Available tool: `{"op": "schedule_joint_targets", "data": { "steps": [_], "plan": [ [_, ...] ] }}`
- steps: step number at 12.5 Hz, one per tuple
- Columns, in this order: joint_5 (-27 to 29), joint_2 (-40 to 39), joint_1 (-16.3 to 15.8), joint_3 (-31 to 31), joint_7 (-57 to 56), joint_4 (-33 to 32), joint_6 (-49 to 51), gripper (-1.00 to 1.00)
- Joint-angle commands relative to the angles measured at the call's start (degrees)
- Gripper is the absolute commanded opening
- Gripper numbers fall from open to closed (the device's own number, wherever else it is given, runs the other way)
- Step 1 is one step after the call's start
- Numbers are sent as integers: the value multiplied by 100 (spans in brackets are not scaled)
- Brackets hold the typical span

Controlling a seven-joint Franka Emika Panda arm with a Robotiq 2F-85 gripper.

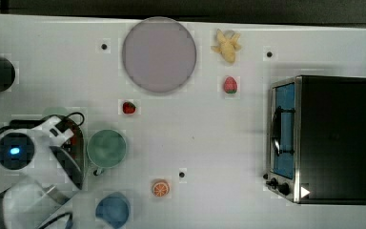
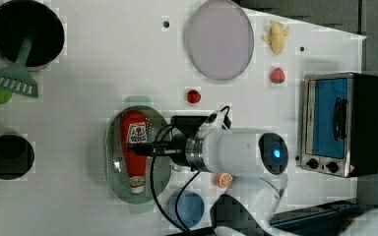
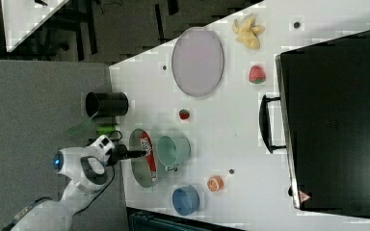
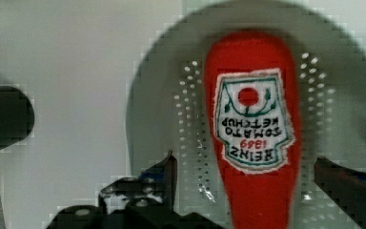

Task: Pick ketchup from strainer and place it on the table

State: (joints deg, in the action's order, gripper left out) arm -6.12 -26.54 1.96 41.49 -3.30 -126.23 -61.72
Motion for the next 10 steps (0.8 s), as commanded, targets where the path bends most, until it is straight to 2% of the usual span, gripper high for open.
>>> {"op": "schedule_joint_targets", "data": {
  "steps": [1, 5, 6, 9, 10],
  "plan": [
    [-15, -309, -69, -81, 395, 31, -221, 100],
    [-92, -756, -289, -360, 395, 65, -694, 100],
    [-174, -814, -375, -466, 395, 67, -756, 92],
    [-337, -857, -580, -666, 395, 74, -968, 21],
    [-337, -839, -585, -618, 395, 70, -1019, 17]
  ]
}}
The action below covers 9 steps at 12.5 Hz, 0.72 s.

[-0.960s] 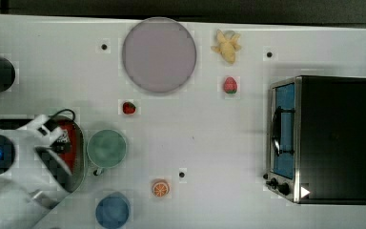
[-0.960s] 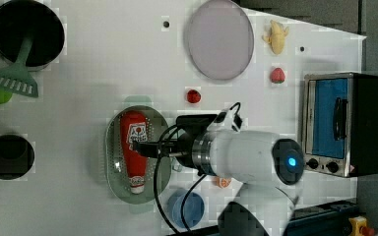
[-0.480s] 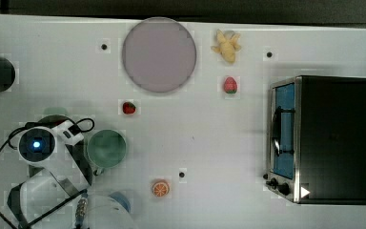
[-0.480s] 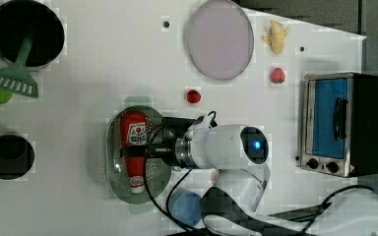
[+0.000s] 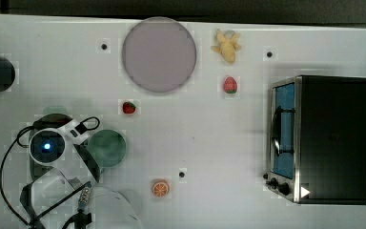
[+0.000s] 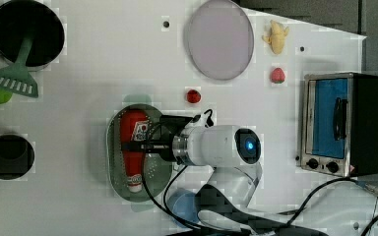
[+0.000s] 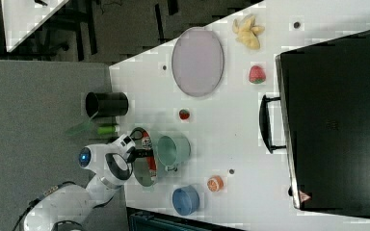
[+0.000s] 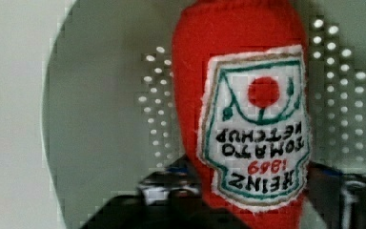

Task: Pick ketchup from strainer and place it on the table

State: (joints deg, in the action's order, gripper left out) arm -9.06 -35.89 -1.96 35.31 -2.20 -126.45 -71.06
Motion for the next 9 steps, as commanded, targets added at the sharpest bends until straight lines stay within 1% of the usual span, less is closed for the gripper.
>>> {"op": "schedule_joint_targets", "data": {
  "steps": [1, 3, 6, 7, 9],
  "plan": [
    [-41, 130, -190, 48, 285, 84, -84, 17],
    [-30, 396, -155, 111, 293, 69, 51, 17],
    [50, 1228, -45, 144, 299, 105, 874, 17],
    [222, 1562, 18, 162, 299, 143, 1274, 17],
    [807, 2154, 173, 158, 298, 350, 2198, 17]
  ]
}}
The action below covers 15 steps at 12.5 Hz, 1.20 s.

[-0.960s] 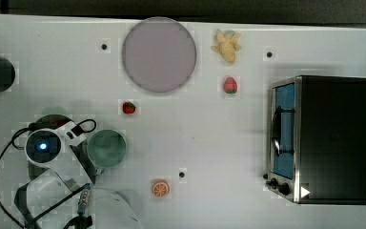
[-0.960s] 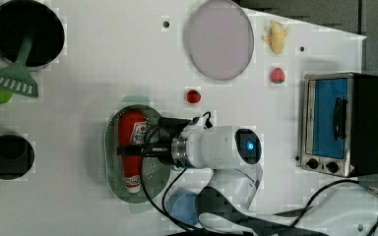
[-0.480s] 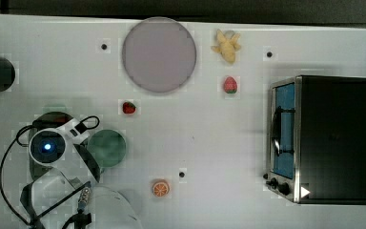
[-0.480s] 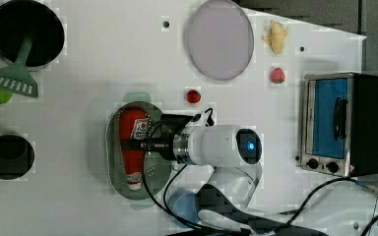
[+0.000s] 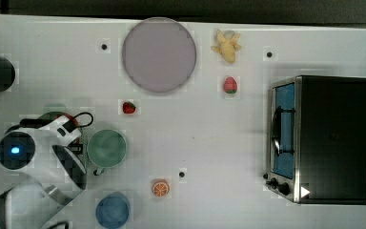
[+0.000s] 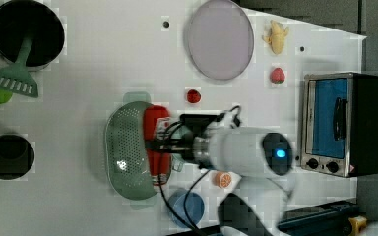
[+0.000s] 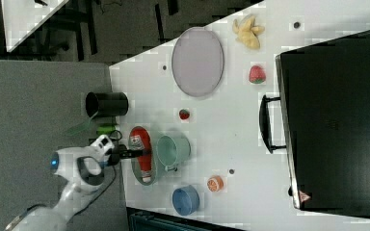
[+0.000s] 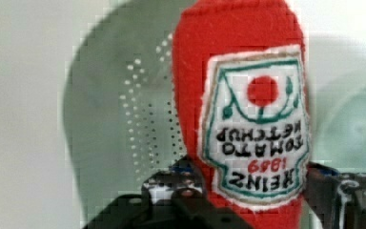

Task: Pick ketchup from strainer and place it on the table

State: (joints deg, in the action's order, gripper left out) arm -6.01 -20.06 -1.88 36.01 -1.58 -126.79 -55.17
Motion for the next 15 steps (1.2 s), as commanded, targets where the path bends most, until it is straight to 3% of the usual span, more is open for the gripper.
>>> {"op": "schedule_joint_targets", "data": {
  "steps": [1, 5, 10, 15],
  "plan": [
    [803, 792, 264, 63, 235, 548, 1062, 17],
    [1026, 1244, 650, -387, -153, 1152, 2316, 17],
    [990, 1290, 951, -1531, -1375, 1218, 2364, 17],
    [989, 1289, 983, -2747, -1525, 951, 2376, 17]
  ]
}}
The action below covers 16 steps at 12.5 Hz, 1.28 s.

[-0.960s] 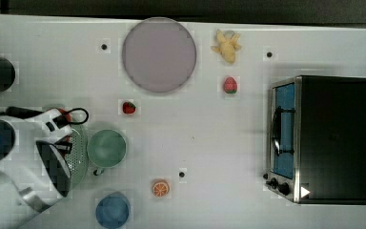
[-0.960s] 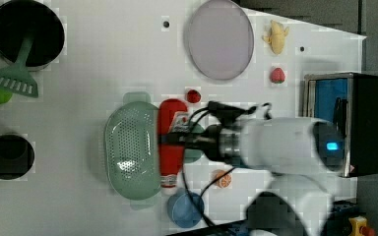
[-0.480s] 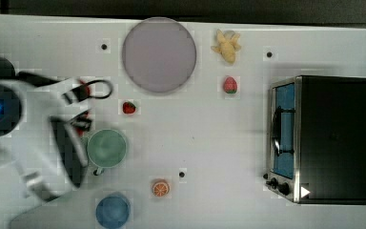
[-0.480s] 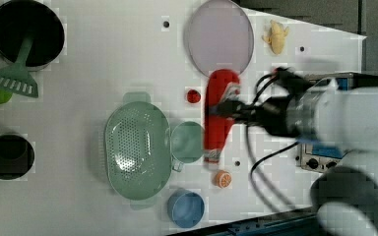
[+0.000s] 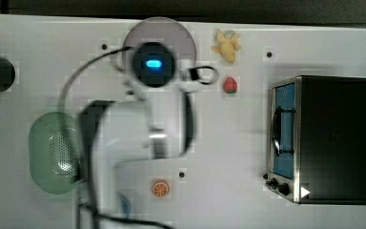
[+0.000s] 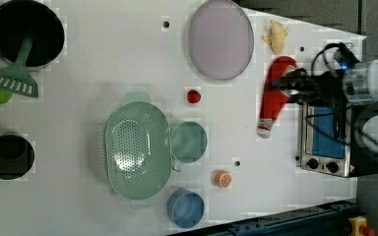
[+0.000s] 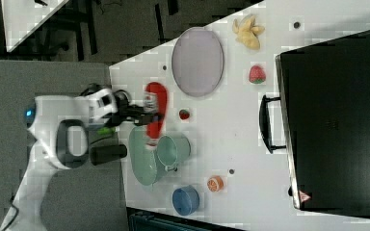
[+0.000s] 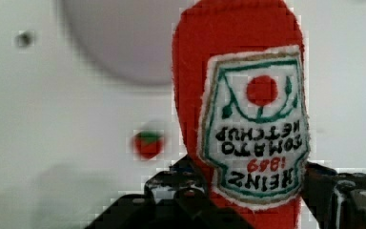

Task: Pick ketchup from strainer and place it on the table

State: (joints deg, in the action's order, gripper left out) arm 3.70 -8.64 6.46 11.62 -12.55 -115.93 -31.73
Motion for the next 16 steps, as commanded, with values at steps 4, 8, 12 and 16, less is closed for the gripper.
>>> {"op": "schedule_joint_targets", "data": {
  "steps": [4, 8, 12, 16],
  "plan": [
    [17, 142, 155, -721, -748, -945, -266, 17],
    [5, -84, 146, -743, -747, -1754, -1593, 17],
    [-299, -786, 146, -752, -746, -1880, -2391, 62],
    [-292, -823, 145, -721, -740, -1773, -2712, 100]
  ]
}}
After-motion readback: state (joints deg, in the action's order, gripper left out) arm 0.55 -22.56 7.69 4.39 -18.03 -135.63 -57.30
